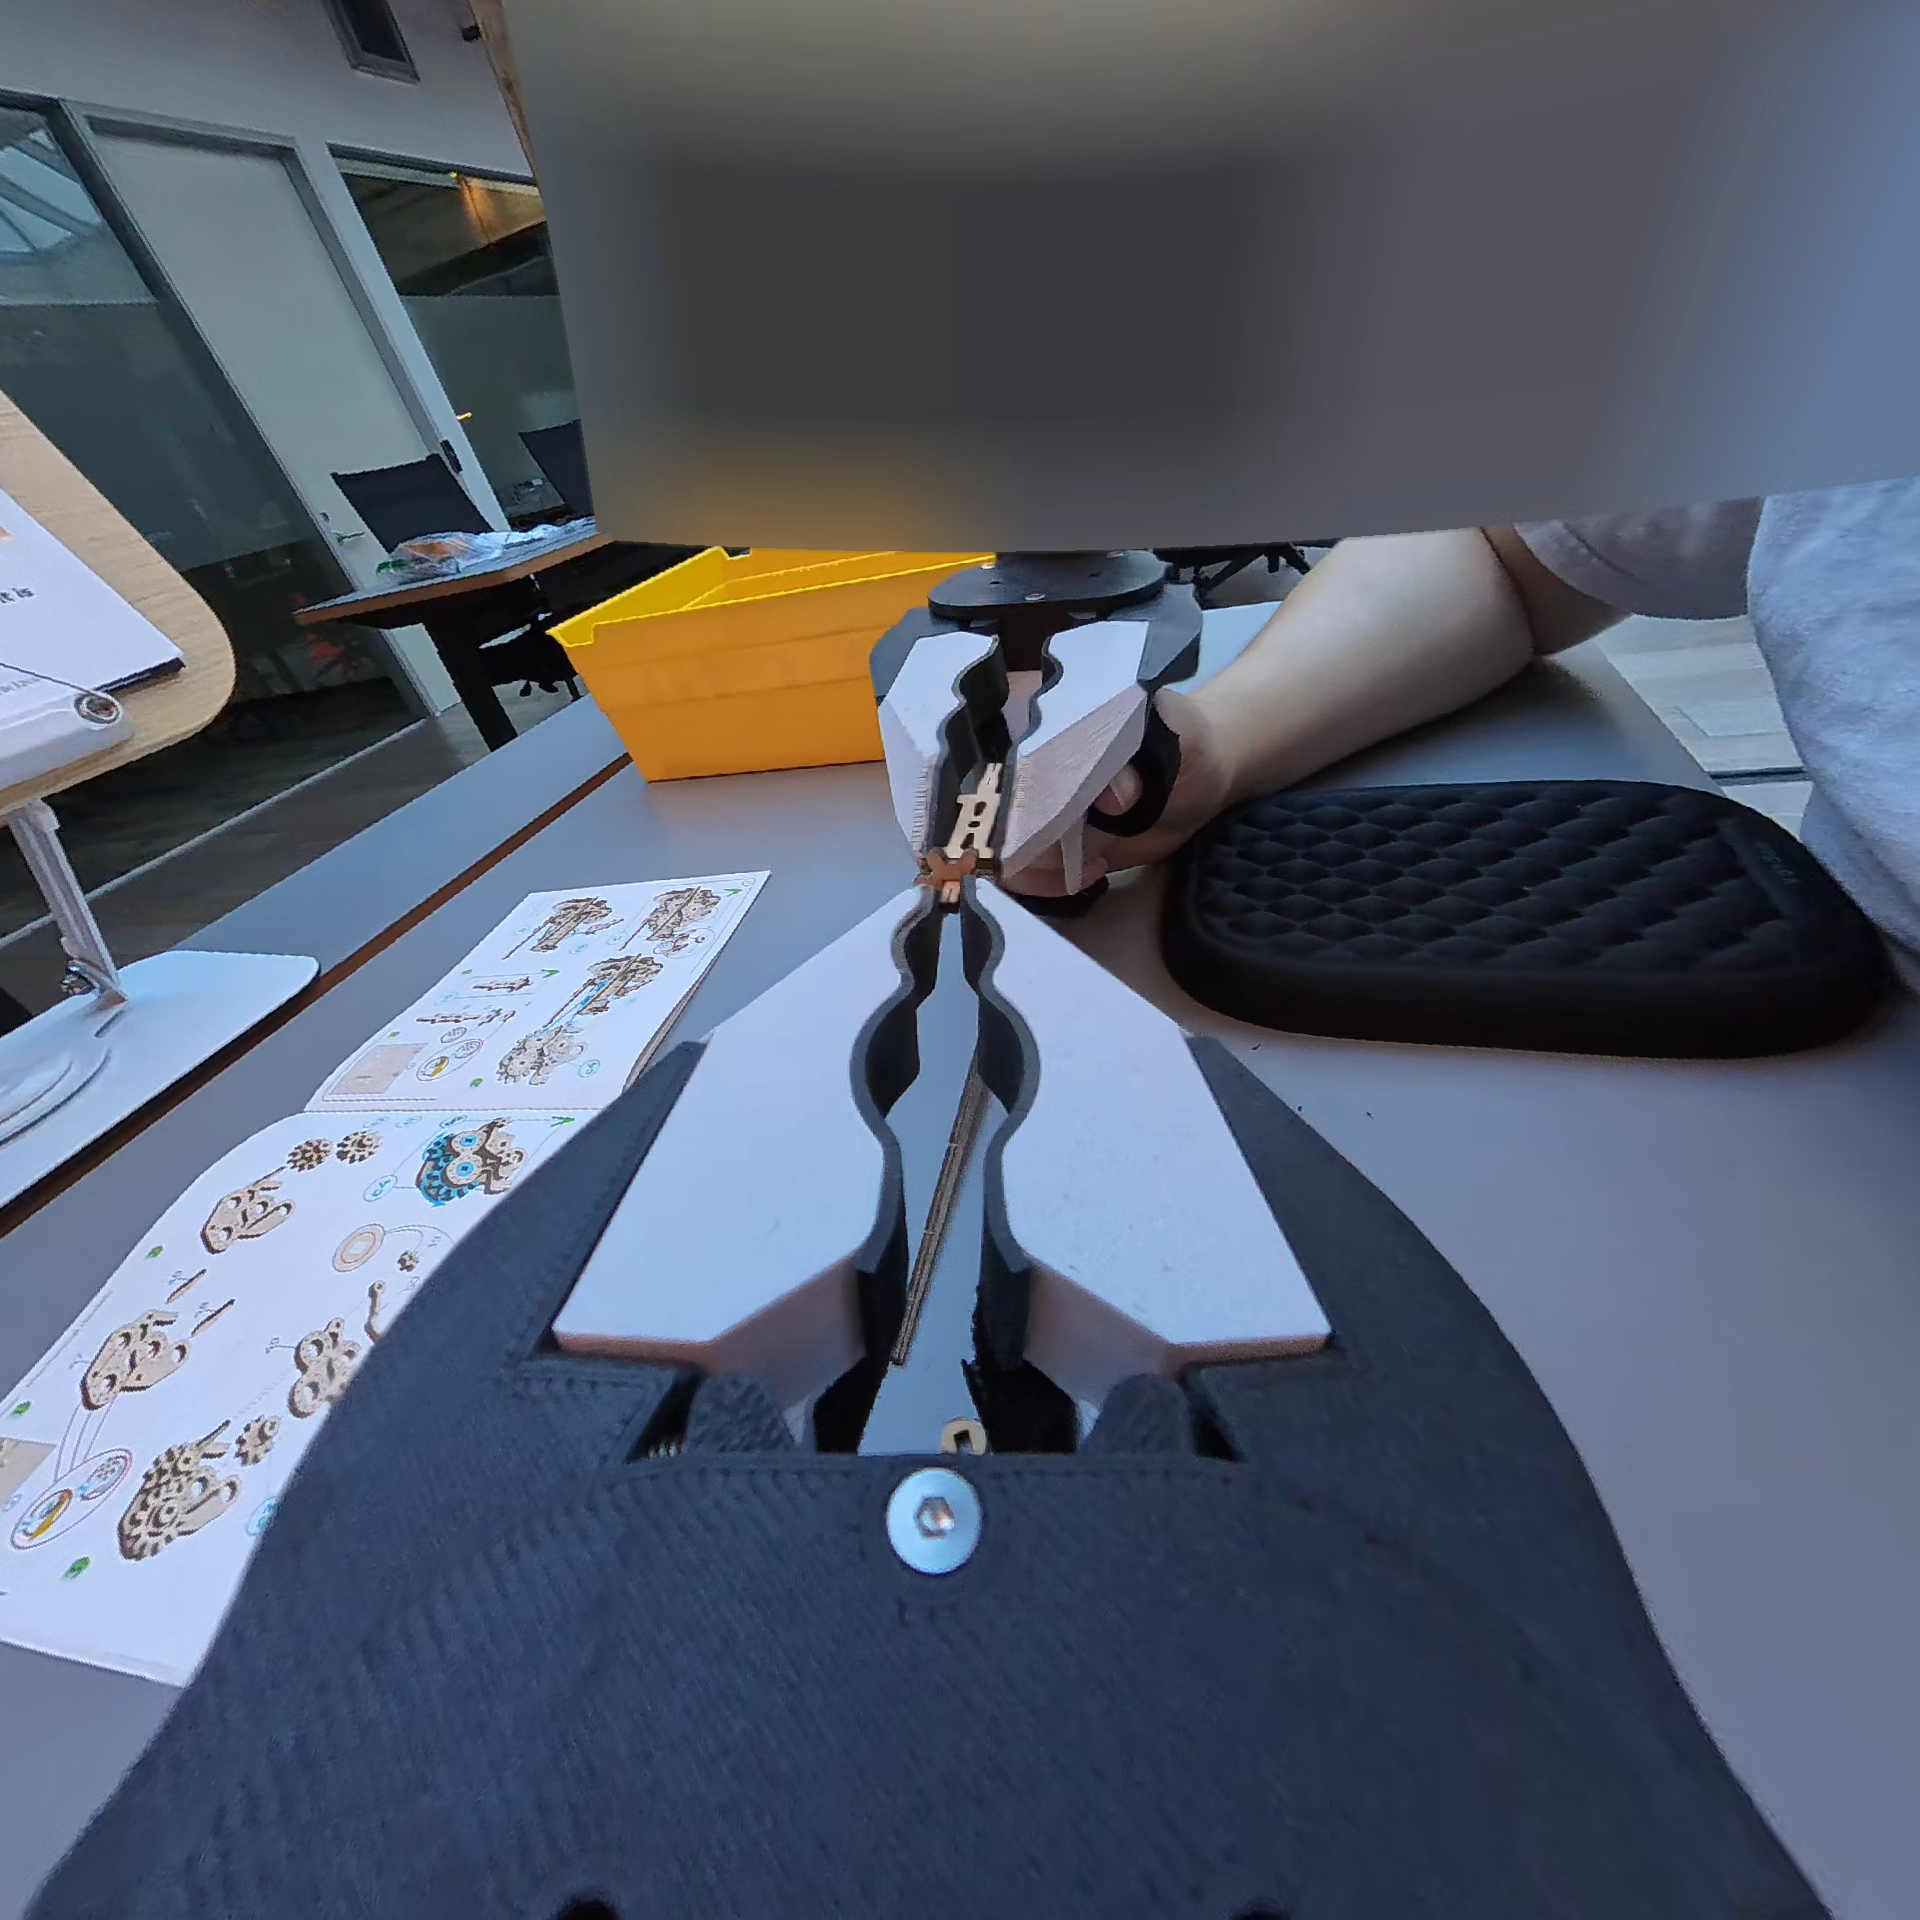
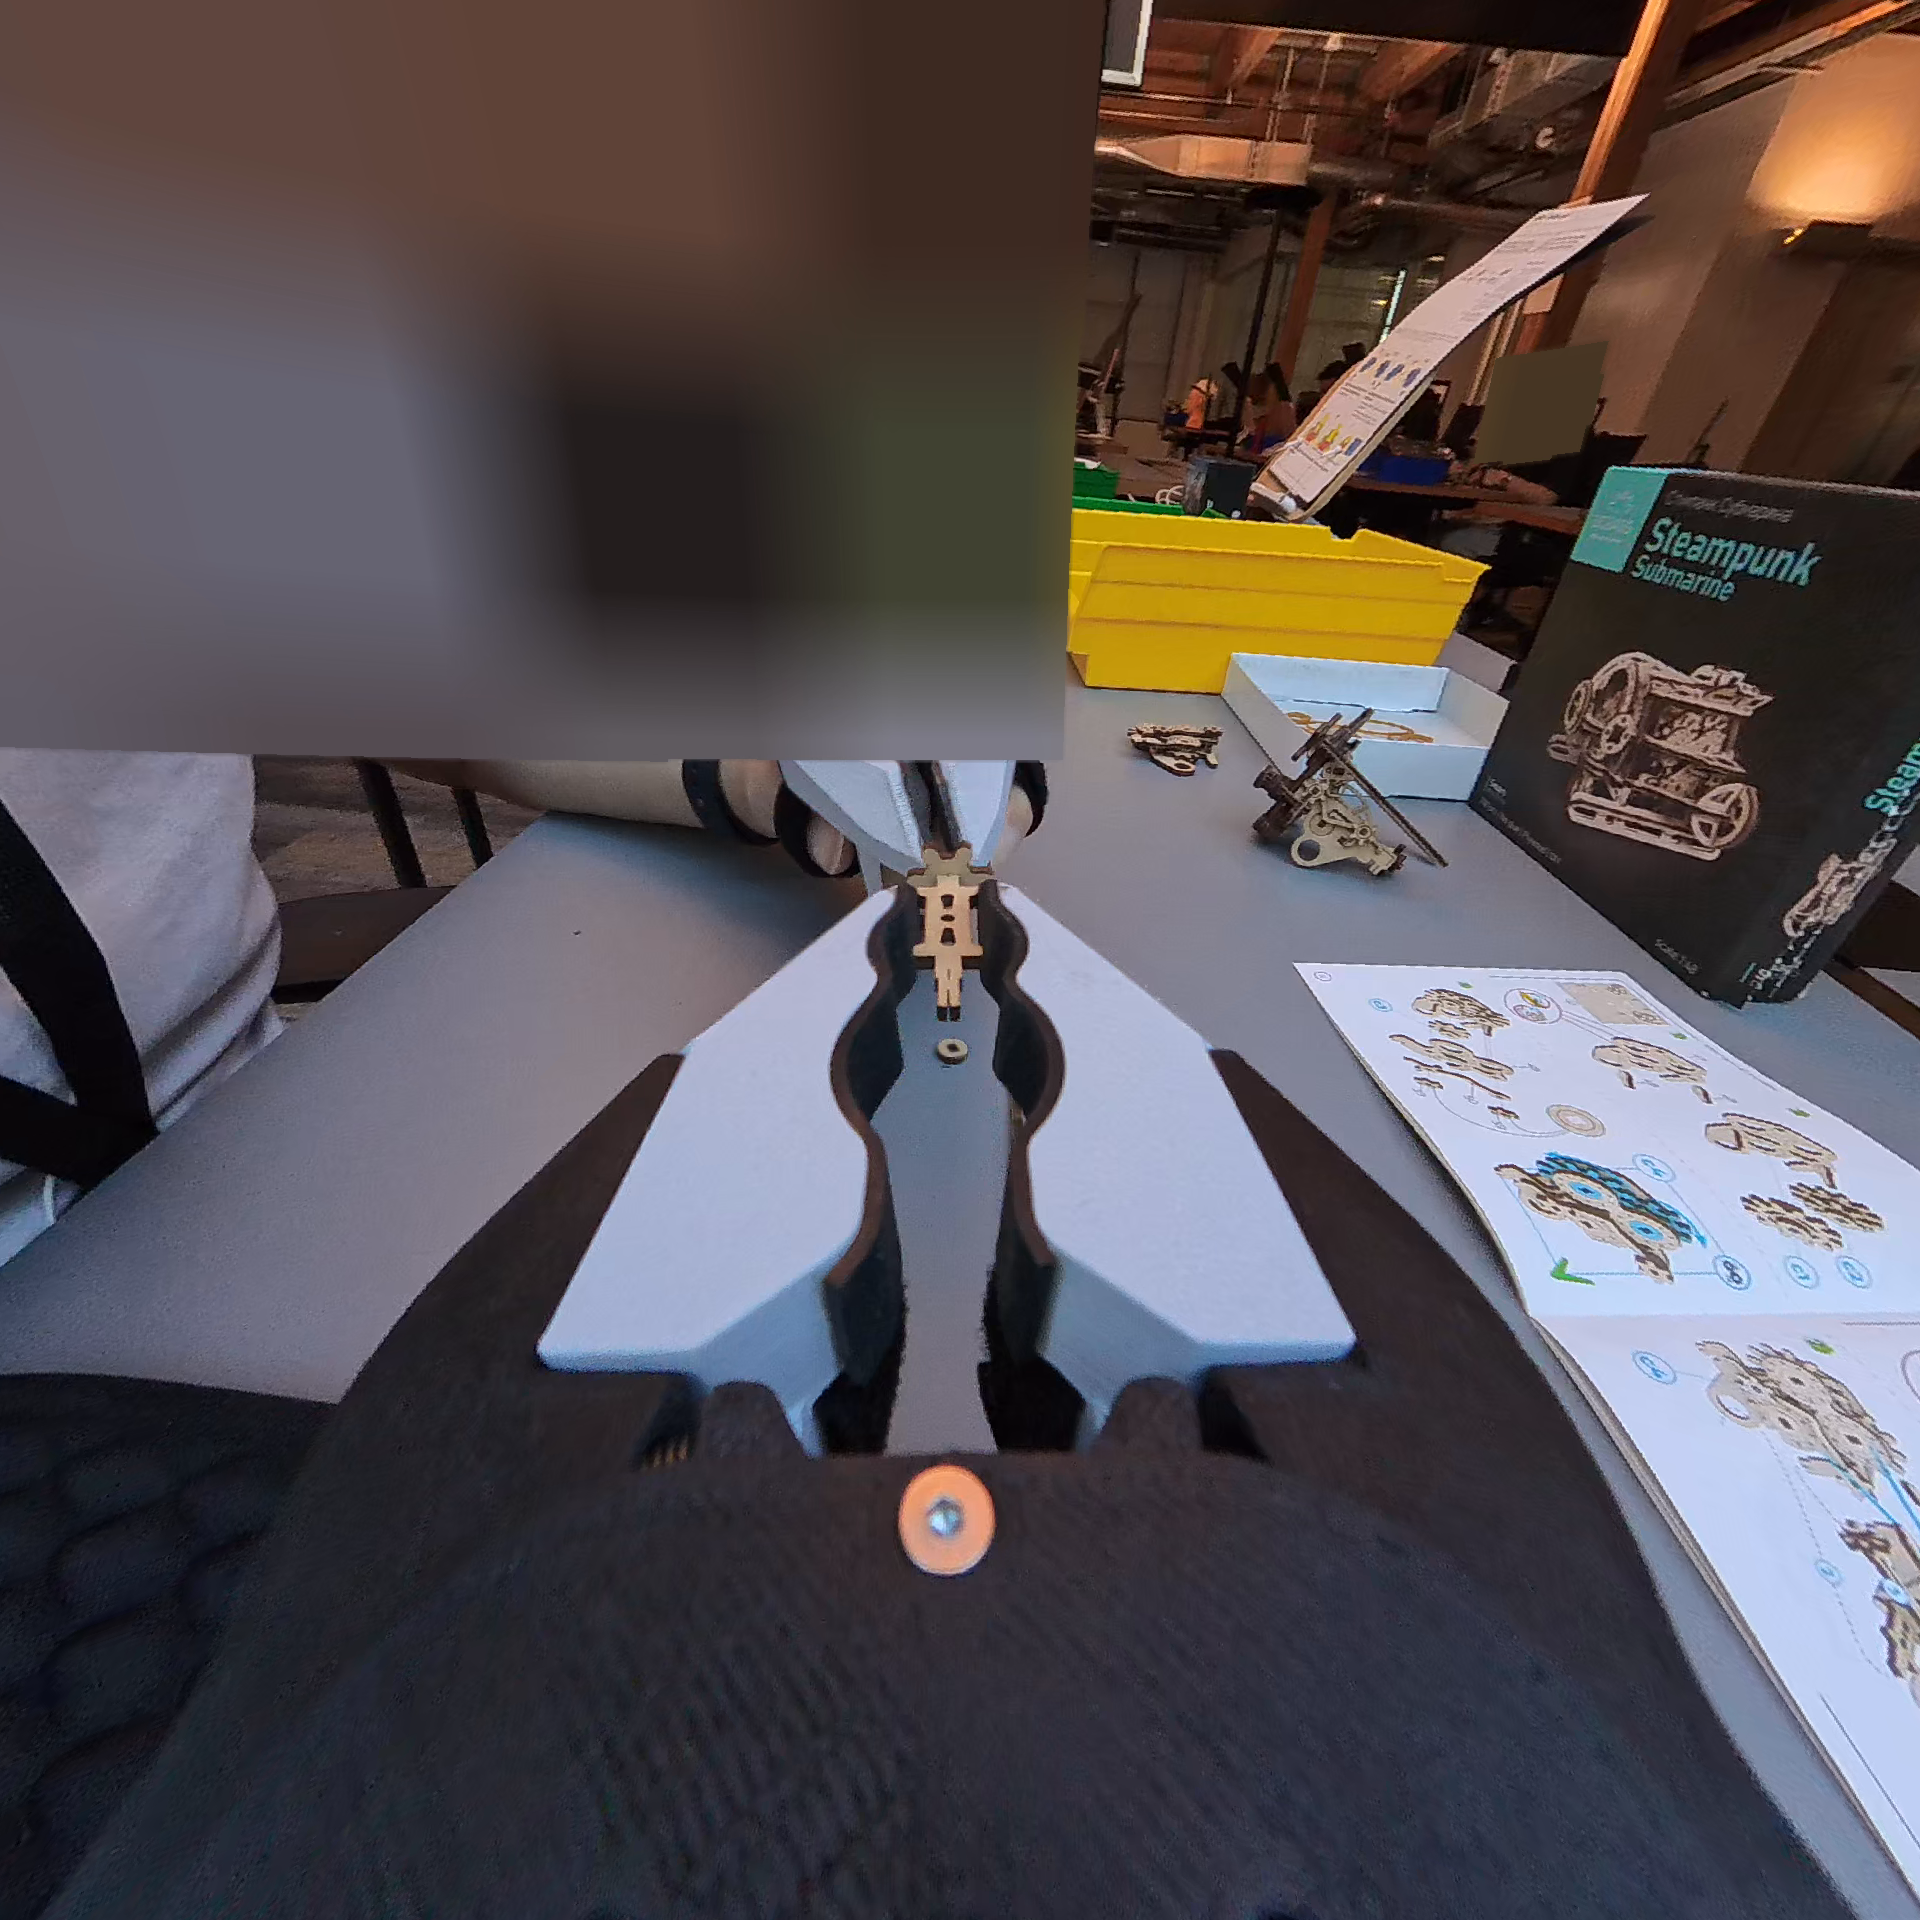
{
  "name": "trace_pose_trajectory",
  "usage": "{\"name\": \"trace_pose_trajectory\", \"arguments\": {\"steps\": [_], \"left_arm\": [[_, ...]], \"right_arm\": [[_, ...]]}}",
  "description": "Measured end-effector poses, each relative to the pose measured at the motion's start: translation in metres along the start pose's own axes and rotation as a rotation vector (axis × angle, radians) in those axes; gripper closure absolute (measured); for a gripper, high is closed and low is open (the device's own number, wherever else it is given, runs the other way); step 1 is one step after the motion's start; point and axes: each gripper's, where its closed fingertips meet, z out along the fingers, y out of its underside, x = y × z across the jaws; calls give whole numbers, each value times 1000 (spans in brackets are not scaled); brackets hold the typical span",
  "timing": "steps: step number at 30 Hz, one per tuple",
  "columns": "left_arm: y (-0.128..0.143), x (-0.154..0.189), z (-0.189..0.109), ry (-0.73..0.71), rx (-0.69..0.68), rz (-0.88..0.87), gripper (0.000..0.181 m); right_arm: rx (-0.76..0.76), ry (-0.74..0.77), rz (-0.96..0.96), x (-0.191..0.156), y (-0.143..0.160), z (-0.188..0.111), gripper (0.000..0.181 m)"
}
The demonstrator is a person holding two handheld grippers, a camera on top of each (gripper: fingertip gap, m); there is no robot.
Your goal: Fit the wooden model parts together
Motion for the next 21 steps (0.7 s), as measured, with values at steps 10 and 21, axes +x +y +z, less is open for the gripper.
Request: {"name": "trace_pose_trajectory", "arguments": {"steps": [10,21], "left_arm": [[-4,13,-5,138,36,-47,180],[-8,15,-1,100,59,-36,180]], "right_arm": [[43,-142,55,-13,-1,1,171],[49,-93,10,-14,-4,-2,172]]}}
